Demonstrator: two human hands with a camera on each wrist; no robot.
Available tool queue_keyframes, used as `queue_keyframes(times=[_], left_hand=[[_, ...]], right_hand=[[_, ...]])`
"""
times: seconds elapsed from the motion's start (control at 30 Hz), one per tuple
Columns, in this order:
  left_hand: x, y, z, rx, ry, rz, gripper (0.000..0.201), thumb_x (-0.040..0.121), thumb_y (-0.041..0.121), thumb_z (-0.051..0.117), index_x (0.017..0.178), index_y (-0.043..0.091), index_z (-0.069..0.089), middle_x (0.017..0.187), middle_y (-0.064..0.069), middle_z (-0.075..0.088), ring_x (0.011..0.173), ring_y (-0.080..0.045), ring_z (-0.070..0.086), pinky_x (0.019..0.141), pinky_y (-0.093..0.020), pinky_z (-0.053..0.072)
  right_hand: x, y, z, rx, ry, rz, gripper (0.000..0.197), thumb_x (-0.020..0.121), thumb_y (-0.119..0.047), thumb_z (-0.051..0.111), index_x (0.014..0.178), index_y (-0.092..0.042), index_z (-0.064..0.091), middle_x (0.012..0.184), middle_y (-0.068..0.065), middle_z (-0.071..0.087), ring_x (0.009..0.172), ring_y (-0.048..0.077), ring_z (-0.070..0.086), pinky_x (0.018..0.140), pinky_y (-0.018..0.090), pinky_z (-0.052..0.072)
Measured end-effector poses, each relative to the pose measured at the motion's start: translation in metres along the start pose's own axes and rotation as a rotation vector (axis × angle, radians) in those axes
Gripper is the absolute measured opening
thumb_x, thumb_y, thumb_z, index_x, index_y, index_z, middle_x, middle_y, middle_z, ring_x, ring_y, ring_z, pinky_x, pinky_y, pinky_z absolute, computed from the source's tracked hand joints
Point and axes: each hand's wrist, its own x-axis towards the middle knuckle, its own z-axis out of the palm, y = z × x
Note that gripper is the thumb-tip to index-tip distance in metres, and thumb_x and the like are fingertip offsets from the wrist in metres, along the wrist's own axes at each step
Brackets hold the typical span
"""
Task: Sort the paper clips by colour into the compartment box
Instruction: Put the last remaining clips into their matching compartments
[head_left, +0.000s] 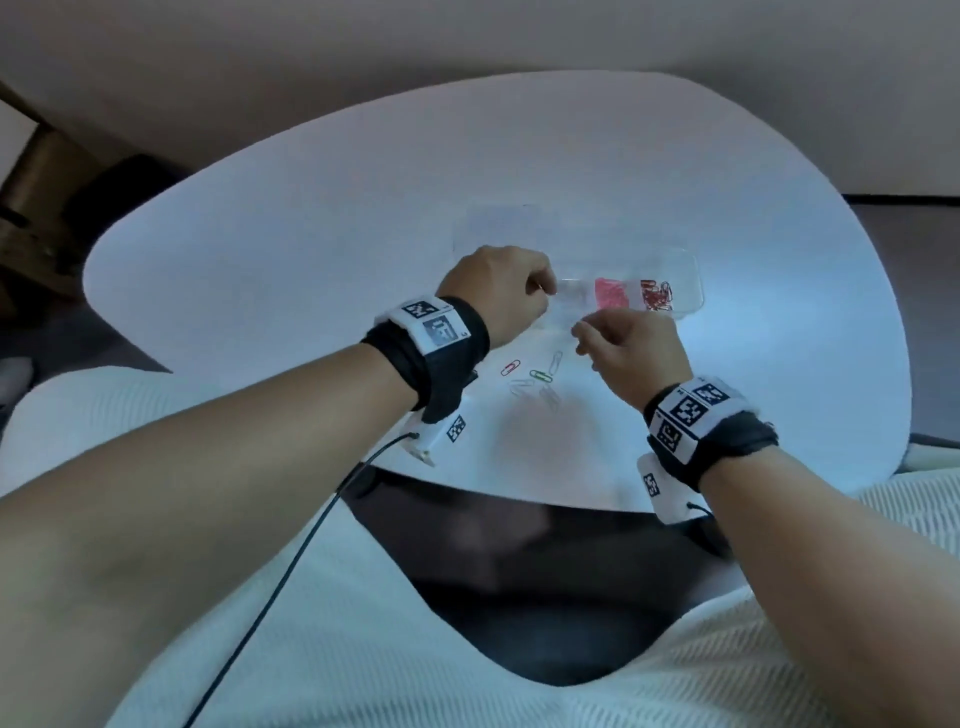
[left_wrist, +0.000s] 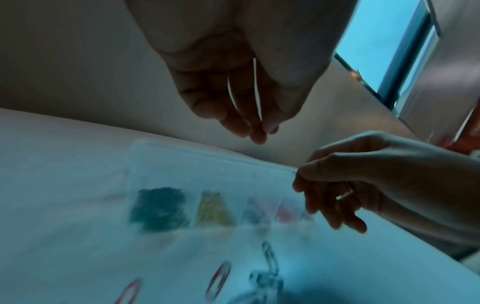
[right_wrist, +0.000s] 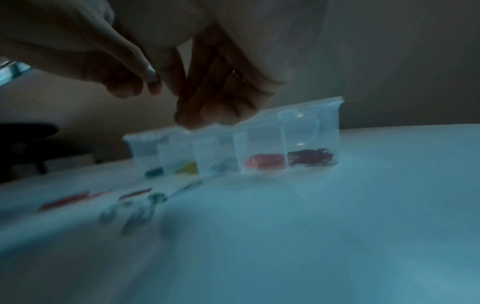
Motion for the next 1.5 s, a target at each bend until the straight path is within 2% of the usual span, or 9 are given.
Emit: queue_keyframes(times=[0.13, 0.2, 0.4, 0.83, 0.93, 1.1, 1.2, 1.33, 1.5], left_hand=[[-0.033, -0.028, 0.019, 0.167, -0.217, -0.019, 0.022, 0.087, 0.021, 0.056, 0.102, 0.029, 0.070, 0.106, 0.006, 0.069, 0.097, -0.018, 0.062, 0.087, -0.031, 0.051], [-0.041, -0.034, 0.032, 0.223, -0.300, 0.024, 0.026, 0.090, 0.020, 0.055, 0.113, 0.025, 0.068, 0.115, 0.004, 0.067, 0.105, -0.018, 0.060, 0.091, -0.028, 0.047], [-0.031, -0.036, 0.059, 0.313, -0.349, 0.204, 0.037, 0.094, 0.016, 0.052, 0.131, 0.017, 0.055, 0.127, -0.006, 0.055, 0.118, -0.024, 0.052, 0.097, -0.035, 0.042], [-0.017, -0.055, 0.071, 0.357, -0.390, 0.144, 0.028, 0.094, 0.029, 0.053, 0.115, 0.013, 0.064, 0.113, -0.004, 0.059, 0.106, -0.022, 0.055, 0.087, -0.035, 0.047], [-0.017, -0.049, 0.072, 0.406, -0.414, 0.155, 0.021, 0.088, 0.023, 0.055, 0.101, 0.009, 0.065, 0.104, -0.006, 0.057, 0.098, -0.025, 0.056, 0.078, -0.034, 0.047], [-0.017, -0.039, 0.072, 0.491, -0.444, 0.128, 0.019, 0.089, 0.006, 0.048, 0.072, 0.015, 0.050, 0.078, -0.004, 0.047, 0.074, -0.026, 0.047, 0.054, -0.026, 0.028], [-0.016, -0.038, 0.073, 0.471, -0.445, 0.103, 0.017, 0.089, 0.008, 0.049, 0.082, 0.014, 0.064, 0.083, -0.007, 0.058, 0.078, -0.028, 0.054, 0.062, -0.026, 0.038], [-0.018, -0.038, 0.078, 0.424, -0.444, 0.057, 0.019, 0.087, 0.010, 0.053, 0.102, 0.010, 0.065, 0.102, -0.010, 0.064, 0.094, -0.031, 0.060, 0.078, -0.032, 0.050], [-0.019, -0.040, 0.079, 0.449, -0.430, 0.073, 0.018, 0.086, 0.009, 0.052, 0.100, 0.006, 0.062, 0.101, -0.012, 0.063, 0.091, -0.031, 0.059, 0.078, -0.035, 0.051]], right_hand=[[-0.001, 0.004, 0.027, -0.249, -0.210, -0.053, 0.032, 0.095, -0.008, 0.048, 0.115, -0.019, 0.070, 0.129, -0.001, 0.063, 0.118, 0.019, 0.058, 0.104, 0.027, 0.041], [-0.001, 0.006, 0.036, -0.355, -0.291, -0.073, 0.039, 0.092, 0.000, 0.045, 0.123, -0.015, 0.065, 0.138, 0.001, 0.055, 0.125, 0.021, 0.052, 0.109, 0.030, 0.036], [-0.005, 0.016, 0.039, -0.511, -0.196, -0.062, 0.024, 0.089, -0.010, 0.053, 0.098, -0.013, 0.075, 0.100, 0.010, 0.069, 0.091, 0.029, 0.062, 0.074, 0.030, 0.048], [-0.010, 0.016, 0.027, -0.353, -0.192, 0.283, 0.013, 0.077, -0.017, 0.070, 0.091, -0.018, 0.071, 0.093, 0.005, 0.071, 0.083, 0.023, 0.064, 0.066, 0.025, 0.046], [-0.011, 0.016, 0.028, -0.351, -0.193, 0.286, 0.014, 0.076, -0.016, 0.071, 0.090, -0.018, 0.071, 0.091, 0.004, 0.071, 0.083, 0.023, 0.065, 0.068, 0.026, 0.049], [-0.012, 0.017, 0.031, -0.392, -0.229, 0.246, 0.011, 0.081, -0.014, 0.063, 0.089, -0.016, 0.069, 0.095, 0.005, 0.069, 0.085, 0.023, 0.063, 0.065, 0.025, 0.044], [-0.012, 0.018, 0.032, -0.431, -0.216, 0.174, 0.013, 0.085, -0.012, 0.058, 0.092, -0.012, 0.069, 0.102, 0.007, 0.063, 0.092, 0.026, 0.060, 0.069, 0.026, 0.040], [-0.010, 0.016, 0.030, -0.500, -0.220, 0.151, 0.009, 0.086, -0.015, 0.059, 0.088, -0.012, 0.067, 0.094, 0.011, 0.066, 0.081, 0.030, 0.061, 0.070, 0.031, 0.051], [-0.014, 0.011, 0.033, -0.577, -0.207, 0.213, 0.016, 0.087, -0.023, 0.055, 0.090, -0.009, 0.063, 0.086, 0.010, 0.059, 0.076, 0.031, 0.061, 0.068, 0.033, 0.054]])
